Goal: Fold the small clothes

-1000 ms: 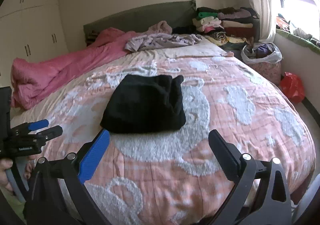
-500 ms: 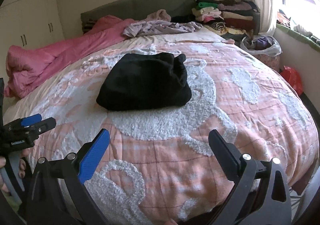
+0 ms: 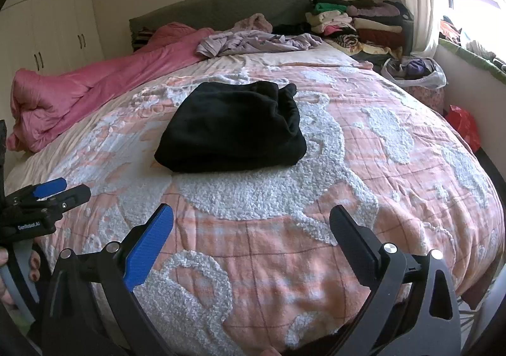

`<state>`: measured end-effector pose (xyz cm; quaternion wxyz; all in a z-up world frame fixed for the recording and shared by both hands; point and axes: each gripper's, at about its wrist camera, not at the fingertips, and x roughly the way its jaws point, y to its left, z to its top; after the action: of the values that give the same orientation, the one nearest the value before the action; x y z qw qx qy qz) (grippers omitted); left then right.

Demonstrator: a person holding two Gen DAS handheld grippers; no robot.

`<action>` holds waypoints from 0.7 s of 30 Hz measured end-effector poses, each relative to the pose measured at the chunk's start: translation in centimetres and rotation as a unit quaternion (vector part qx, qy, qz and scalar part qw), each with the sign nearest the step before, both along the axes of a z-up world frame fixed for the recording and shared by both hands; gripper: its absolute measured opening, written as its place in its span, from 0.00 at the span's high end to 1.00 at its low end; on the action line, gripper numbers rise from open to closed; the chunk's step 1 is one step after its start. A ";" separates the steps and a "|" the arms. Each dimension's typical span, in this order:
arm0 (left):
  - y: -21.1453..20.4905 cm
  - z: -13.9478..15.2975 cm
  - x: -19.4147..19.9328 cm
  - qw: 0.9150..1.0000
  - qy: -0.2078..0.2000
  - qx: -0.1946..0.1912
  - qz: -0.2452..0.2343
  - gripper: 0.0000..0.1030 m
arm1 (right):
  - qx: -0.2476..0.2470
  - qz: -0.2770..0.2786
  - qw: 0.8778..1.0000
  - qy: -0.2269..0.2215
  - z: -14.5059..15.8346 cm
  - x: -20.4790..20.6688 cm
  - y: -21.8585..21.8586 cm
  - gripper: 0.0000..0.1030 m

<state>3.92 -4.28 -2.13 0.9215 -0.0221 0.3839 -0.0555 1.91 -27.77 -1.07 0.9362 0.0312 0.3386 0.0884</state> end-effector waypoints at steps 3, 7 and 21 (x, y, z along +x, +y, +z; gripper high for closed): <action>0.0 0.1 0.0 1.000 0.000 0.000 0.000 0.09 | 0.000 0.000 1.000 0.000 0.0 0.0 0.0 0.04; -0.1 0.1 -0.1 1.000 0.002 0.004 0.002 0.09 | 0.000 -0.001 1.000 0.000 0.0 0.0 0.0 0.04; 0.0 0.2 -0.1 1.000 0.001 0.009 0.005 0.09 | -0.001 0.000 1.000 0.001 0.0 0.0 0.1 0.04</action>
<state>3.79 -4.29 -1.89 0.9214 -0.0162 0.3855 -0.0471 1.94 -27.68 -1.04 0.9360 0.0304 0.3396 0.0878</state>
